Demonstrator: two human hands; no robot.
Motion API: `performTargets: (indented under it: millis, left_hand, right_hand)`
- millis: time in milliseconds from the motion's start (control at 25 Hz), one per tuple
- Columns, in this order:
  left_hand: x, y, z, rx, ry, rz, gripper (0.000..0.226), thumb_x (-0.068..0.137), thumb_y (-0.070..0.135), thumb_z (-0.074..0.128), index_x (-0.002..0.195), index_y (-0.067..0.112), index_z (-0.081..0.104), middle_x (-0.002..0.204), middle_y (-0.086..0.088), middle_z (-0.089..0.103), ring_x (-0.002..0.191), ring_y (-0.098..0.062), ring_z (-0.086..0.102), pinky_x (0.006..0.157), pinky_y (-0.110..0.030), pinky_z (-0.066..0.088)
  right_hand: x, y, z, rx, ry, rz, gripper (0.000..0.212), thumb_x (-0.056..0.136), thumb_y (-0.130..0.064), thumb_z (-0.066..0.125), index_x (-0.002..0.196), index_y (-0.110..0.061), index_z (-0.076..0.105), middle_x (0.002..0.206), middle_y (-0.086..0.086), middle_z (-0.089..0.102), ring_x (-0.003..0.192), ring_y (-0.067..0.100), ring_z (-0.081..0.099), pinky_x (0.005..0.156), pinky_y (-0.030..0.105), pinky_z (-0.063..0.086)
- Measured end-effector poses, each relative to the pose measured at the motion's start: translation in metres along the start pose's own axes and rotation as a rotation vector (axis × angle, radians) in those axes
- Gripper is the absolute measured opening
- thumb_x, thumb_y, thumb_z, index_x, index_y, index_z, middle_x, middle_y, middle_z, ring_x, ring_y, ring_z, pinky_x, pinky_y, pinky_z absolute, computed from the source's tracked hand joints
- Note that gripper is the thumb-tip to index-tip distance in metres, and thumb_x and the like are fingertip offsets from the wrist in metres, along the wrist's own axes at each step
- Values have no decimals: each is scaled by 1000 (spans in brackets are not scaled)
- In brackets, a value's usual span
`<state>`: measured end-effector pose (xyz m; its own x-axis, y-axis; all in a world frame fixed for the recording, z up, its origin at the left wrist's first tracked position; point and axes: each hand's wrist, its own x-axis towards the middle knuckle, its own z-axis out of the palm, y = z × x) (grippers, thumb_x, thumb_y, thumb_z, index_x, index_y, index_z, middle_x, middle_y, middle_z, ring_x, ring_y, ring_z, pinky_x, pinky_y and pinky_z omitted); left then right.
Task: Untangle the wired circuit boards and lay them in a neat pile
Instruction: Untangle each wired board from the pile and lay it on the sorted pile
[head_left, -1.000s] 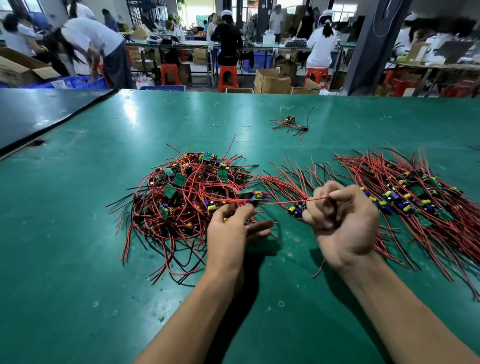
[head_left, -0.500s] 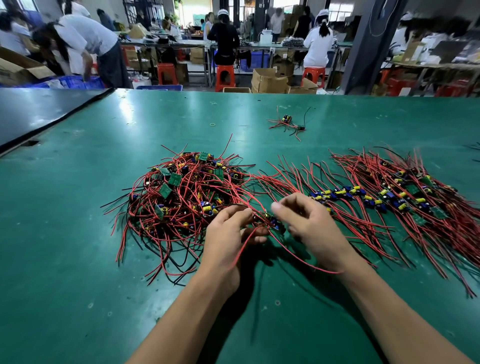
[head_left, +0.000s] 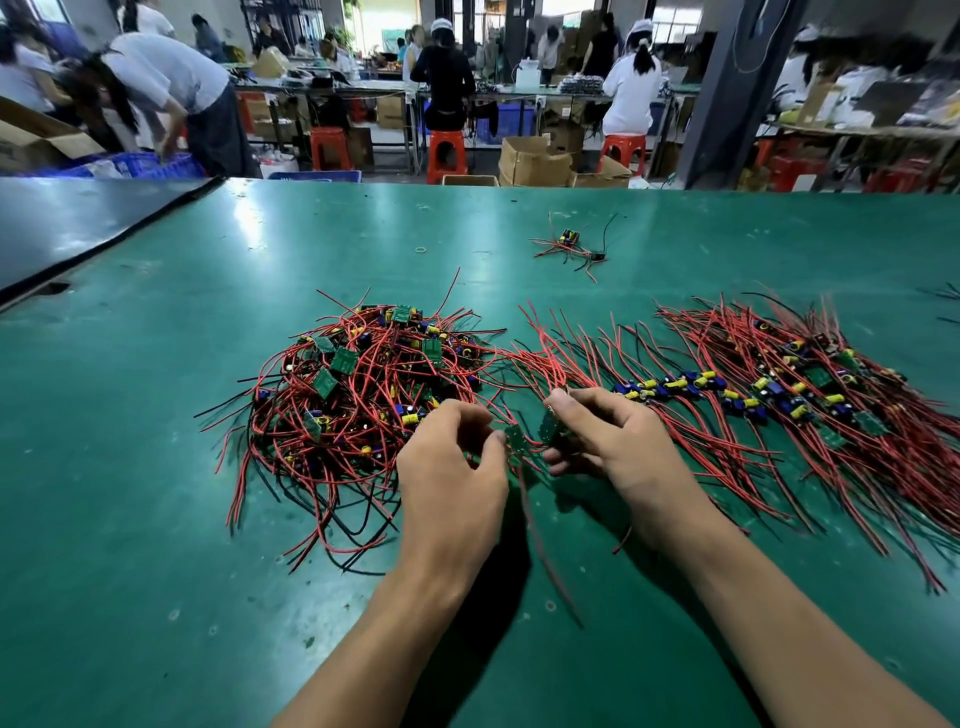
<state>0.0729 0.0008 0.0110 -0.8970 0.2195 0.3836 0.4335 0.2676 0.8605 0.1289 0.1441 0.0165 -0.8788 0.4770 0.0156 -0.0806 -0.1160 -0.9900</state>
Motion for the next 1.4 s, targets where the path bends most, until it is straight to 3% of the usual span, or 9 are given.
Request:
performTargets:
  millis: [120, 200, 280, 400, 720, 1000, 1120, 1240, 1400]
  left_hand:
    - [-1, 0, 1, 16, 2, 127, 10, 87, 17, 70, 97, 16, 70, 89, 9, 69, 82, -3, 62, 79, -19, 49]
    - [-3, 1, 2, 15, -48, 167, 24, 88, 26, 70, 109, 15, 70, 100, 9, 70, 90, -1, 62, 85, -15, 47]
    - [-4, 1, 4, 34, -153, 202, 33, 87, 30, 71, 116, 14, 69, 108, 6, 70, 98, -6, 63, 91, -24, 49]
    - [-5, 0, 4, 27, -192, 257, 29, 87, 27, 71, 112, 12, 72, 104, 4, 72, 97, -9, 65, 88, -34, 51]
    - [-3, 3, 5, 19, -179, 237, 23, 90, 20, 68, 111, 12, 71, 104, 4, 72, 96, -8, 65, 89, -31, 50]
    - [1, 7, -1, -277, -332, -84, 20, 96, 15, 59, 108, 10, 74, 96, 2, 76, 92, -11, 70, 87, -28, 54]
    - [5, 6, -4, -470, -327, -275, 19, 96, 16, 58, 96, 9, 75, 87, -3, 76, 76, -8, 66, 67, -18, 52]
    - [8, 6, -4, -636, -234, -379, 17, 97, 15, 58, 96, 7, 73, 85, -7, 74, 66, -11, 64, 53, -19, 51]
    - [14, -5, -3, -577, -29, -390, 15, 97, 19, 60, 104, 11, 71, 94, -14, 73, 77, -25, 68, 72, -40, 58]
  right_hand:
    - [1, -2, 4, 104, -14, 71, 22, 71, -40, 77, 78, -19, 76, 76, 14, 71, 62, 23, 70, 56, 27, 58]
    - [1, -3, 2, 96, -51, 58, 23, 73, -40, 76, 82, -19, 77, 77, 12, 72, 62, 20, 69, 57, 27, 57]
    - [-1, -5, 1, 43, -81, 17, 28, 76, -41, 74, 89, -16, 78, 76, 4, 72, 61, 13, 67, 56, 23, 54]
    - [-2, -5, 0, -94, -63, -91, 32, 79, -41, 70, 92, -13, 77, 64, -7, 66, 54, 6, 59, 51, 16, 46]
    - [-1, -3, 2, -124, 7, -209, 26, 80, -41, 69, 86, -16, 74, 66, -7, 64, 52, 12, 55, 50, 18, 44]
    - [4, -2, -4, -39, -72, -43, 27, 78, -45, 69, 87, -21, 77, 75, 0, 66, 55, 10, 55, 51, 18, 46]
    - [6, -4, -8, 44, -20, 0, 31, 76, -46, 69, 88, -20, 79, 79, 0, 65, 53, 9, 52, 46, 18, 42]
    - [7, -8, -10, 146, -4, 2, 29, 79, -41, 66, 89, -17, 80, 78, -1, 65, 53, 8, 50, 47, 17, 40]
    - [7, -17, -20, 530, -84, 36, 31, 94, -33, 53, 104, -13, 74, 84, -3, 63, 56, 6, 46, 52, 18, 41]
